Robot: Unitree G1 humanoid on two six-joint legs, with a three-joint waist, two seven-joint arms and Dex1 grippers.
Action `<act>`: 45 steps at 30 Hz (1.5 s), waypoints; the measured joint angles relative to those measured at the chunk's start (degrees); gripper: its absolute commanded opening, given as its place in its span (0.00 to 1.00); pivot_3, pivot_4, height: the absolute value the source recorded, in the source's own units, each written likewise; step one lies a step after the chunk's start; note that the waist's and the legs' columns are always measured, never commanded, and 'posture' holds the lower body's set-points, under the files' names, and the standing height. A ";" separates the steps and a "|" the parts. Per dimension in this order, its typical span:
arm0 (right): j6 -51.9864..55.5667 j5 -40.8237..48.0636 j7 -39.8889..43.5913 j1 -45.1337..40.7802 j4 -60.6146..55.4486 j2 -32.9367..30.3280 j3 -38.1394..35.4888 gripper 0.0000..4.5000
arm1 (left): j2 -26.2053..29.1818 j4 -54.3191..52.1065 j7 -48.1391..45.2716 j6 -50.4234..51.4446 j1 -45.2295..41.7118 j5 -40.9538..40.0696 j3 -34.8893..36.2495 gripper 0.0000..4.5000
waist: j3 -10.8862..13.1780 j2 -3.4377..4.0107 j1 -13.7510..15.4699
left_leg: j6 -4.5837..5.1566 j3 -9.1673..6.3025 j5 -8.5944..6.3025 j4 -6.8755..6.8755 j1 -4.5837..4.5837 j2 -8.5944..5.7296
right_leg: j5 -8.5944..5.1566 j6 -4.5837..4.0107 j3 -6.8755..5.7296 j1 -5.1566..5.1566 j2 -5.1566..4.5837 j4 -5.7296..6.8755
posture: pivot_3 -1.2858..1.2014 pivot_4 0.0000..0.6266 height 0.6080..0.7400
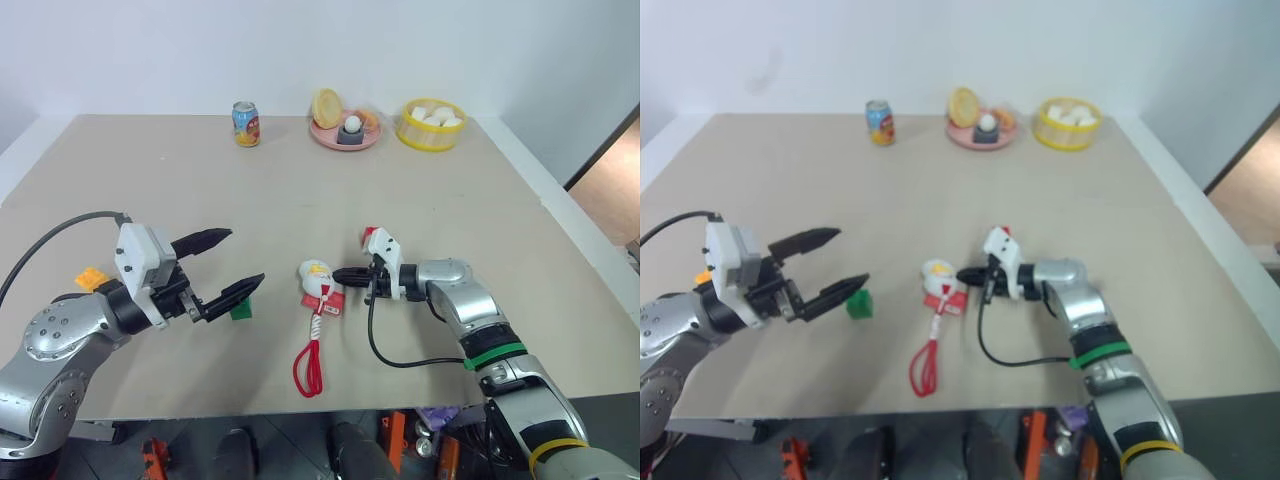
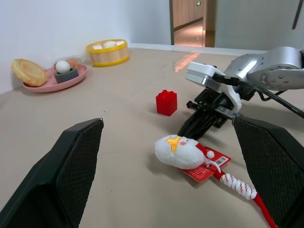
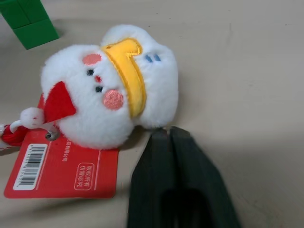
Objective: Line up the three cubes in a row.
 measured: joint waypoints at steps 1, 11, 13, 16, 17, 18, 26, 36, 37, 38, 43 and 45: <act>0.20 0.18 0.62 0.35 -0.58 -0.25 0.01 0.00 | -0.04 0.11 -0.03 -0.01 0.02 -0.11 0.01 1.00 | 0.00 0.00 0.01 | 0.00 -0.01 0.00 -0.03 0.00 0.00 | -0.02 0.00 0.00 0.00 0.00 0.00 | 0.52 0.24 1.00; 6.94 4.98 6.09 2.69 -8.66 -4.41 -3.45 0.24 | -0.26 2.96 -0.69 -0.78 0.58 -0.14 0.51 1.00 | 0.02 0.04 0.12 | 0.00 -0.07 0.00 -0.08 0.02 -0.03 | -0.06 -0.02 -0.01 0.01 0.01 0.00 | 0.52 0.24 1.00; 7.35 6.07 6.43 3.46 -11.82 -5.80 -4.61 0.39 | -0.48 3.23 -0.97 -1.06 1.06 -0.10 0.56 1.00 | 0.05 0.09 0.17 | 0.00 -0.06 0.00 -0.07 0.01 -0.04 | -0.07 -0.01 -0.01 0.01 -0.01 0.00 | 0.52 0.24 1.00; 9.11 7.63 6.49 4.84 -15.70 -8.15 -6.76 0.65 | -1.05 3.57 -1.49 -1.22 2.21 0.17 0.52 1.00 | 0.06 0.09 0.24 | -0.01 -0.04 -0.01 -0.08 -0.01 -0.05 | -0.10 0.00 0.00 -0.01 -0.04 -0.01 | 0.52 0.24 1.00; 9.78 7.96 6.48 4.93 -16.48 -8.57 -7.05 0.71 | -1.15 3.68 -1.57 -1.23 2.34 0.31 0.51 1.00 | 0.06 0.09 0.25 | -0.01 -0.04 -0.01 -0.08 -0.01 -0.05 | -0.10 0.00 0.00 -0.01 -0.03 -0.01 | 0.52 0.24 1.00; 10.44 8.48 6.49 5.07 -17.43 -8.83 -7.28 0.77 | -1.20 3.88 -1.63 -1.24 2.35 0.41 0.48 1.00 | 0.06 0.09 0.24 | -0.01 -0.05 -0.01 -0.08 0.00 -0.04 | -0.09 0.00 0.00 -0.02 -0.02 -0.01 | 0.52 0.24 1.00; 16.14 10.41 6.33 5.91 -24.42 -8.81 -5.74 1.00 | -1.82 5.20 -1.79 -1.27 1.87 0.99 0.35 1.00 | 0.06 0.10 0.22 | -0.01 -0.04 -0.01 -0.09 0.00 -0.05 | -0.09 -0.02 0.00 -0.02 -0.04 -0.01 | 0.52 0.24 1.00; 10.42 4.68 2.68 1.51 -15.78 -3.14 -1.22 1.00 | -2.15 5.16 -2.30 -1.28 2.06 1.10 0.05 1.00 | 0.08 0.12 0.19 | -0.01 -0.02 0.00 -0.09 0.00 -0.04 | -0.06 -0.05 0.00 -0.05 -0.04 -0.01 | 0.52 0.24 1.00; 9.41 4.19 2.24 0.48 -14.02 -2.59 -1.25 1.00 | -2.16 5.13 -2.29 -1.27 2.18 1.09 0.05 1.00 | 0.08 0.12 0.19 | -0.01 -0.02 -0.01 -0.09 -0.01 -0.04 | -0.07 -0.05 0.00 -0.05 -0.03 -0.01 | 0.52 0.24 1.00; 8.81 3.92 1.99 -0.15 -13.05 -2.18 -1.26 1.00 | -2.16 5.11 -2.28 -1.27 2.30 1.09 0.05 1.00 | 0.08 0.12 0.19 | -0.01 -0.02 -0.01 -0.10 -0.01 -0.04 | -0.07 -0.04 0.00 -0.06 -0.03 -0.01 | 0.52 0.24 1.00; 6.83 3.38 1.97 -1.96 -10.12 -0.46 -1.27 1.00 | -2.22 4.96 -2.02 -1.27 2.72 1.08 0.06 1.00 | 0.08 0.12 0.20 | -0.01 -0.05 -0.01 -0.20 -0.03 -0.04 | -0.15 -0.03 -0.02 -0.08 -0.02 -0.01 | 0.52 0.24 1.00; 6.80 3.27 2.51 -1.92 -10.04 -0.22 -1.04 1.00 | -2.22 4.93 -1.67 -1.27 2.89 1.07 0.07 1.00 | 0.08 0.13 0.21 | -0.02 -0.05 -0.01 -0.20 -0.04 -0.04 | -0.16 -0.02 -0.01 -0.08 -0.02 -0.01 | 0.52 0.24 1.00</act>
